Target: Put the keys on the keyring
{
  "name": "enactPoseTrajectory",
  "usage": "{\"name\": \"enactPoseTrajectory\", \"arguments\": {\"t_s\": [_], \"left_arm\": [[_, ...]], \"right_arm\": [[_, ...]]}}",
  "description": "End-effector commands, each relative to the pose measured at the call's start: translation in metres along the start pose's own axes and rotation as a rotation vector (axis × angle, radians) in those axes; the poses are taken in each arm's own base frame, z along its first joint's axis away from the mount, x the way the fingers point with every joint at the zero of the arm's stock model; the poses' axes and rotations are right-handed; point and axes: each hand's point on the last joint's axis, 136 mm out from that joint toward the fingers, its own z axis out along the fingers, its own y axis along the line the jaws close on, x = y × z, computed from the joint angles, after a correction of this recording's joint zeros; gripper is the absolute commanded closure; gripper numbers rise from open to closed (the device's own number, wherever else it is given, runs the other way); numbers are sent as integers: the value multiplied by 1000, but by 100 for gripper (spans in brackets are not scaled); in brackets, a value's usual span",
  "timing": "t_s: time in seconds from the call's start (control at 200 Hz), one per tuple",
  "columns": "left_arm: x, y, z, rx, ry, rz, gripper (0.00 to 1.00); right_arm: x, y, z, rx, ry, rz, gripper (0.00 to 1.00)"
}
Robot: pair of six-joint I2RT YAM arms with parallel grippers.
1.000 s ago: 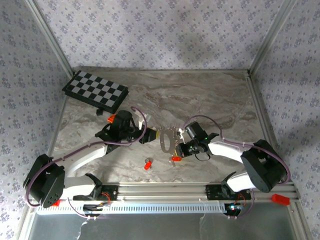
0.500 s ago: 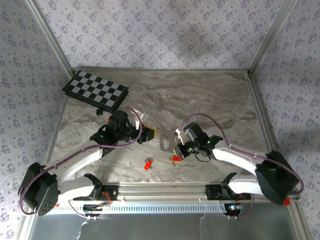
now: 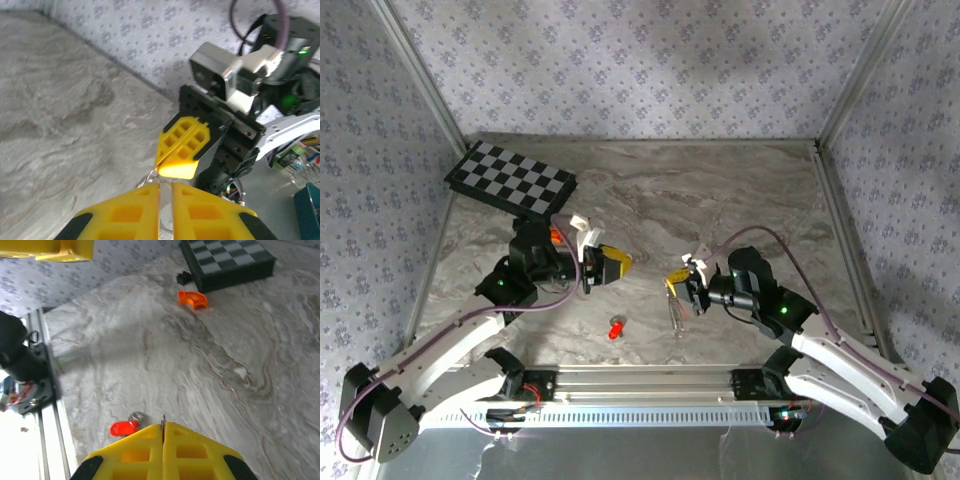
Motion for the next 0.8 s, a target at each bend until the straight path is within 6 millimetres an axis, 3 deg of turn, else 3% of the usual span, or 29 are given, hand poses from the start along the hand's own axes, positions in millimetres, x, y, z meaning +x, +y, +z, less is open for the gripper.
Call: {"name": "enactPoseTrajectory", "arguments": {"t_s": [0.0, 0.205, 0.385, 0.795], "left_arm": [[-34, -45, -9, 144, -66, 142, 89], [-49, -84, -13, 240, -80, 233, 87], [-62, -99, -18, 246, -115, 301, 80], [-86, -134, -22, 317, -166, 430, 77]], "right_arm": [[-61, 28, -16, -120, -175, -97, 100], [-123, 52, -41, -222, -376, -134, 100], [-158, 65, -58, -290, -483, -164, 100], [-191, 86, -87, -395, -592, -197, 100]]}}
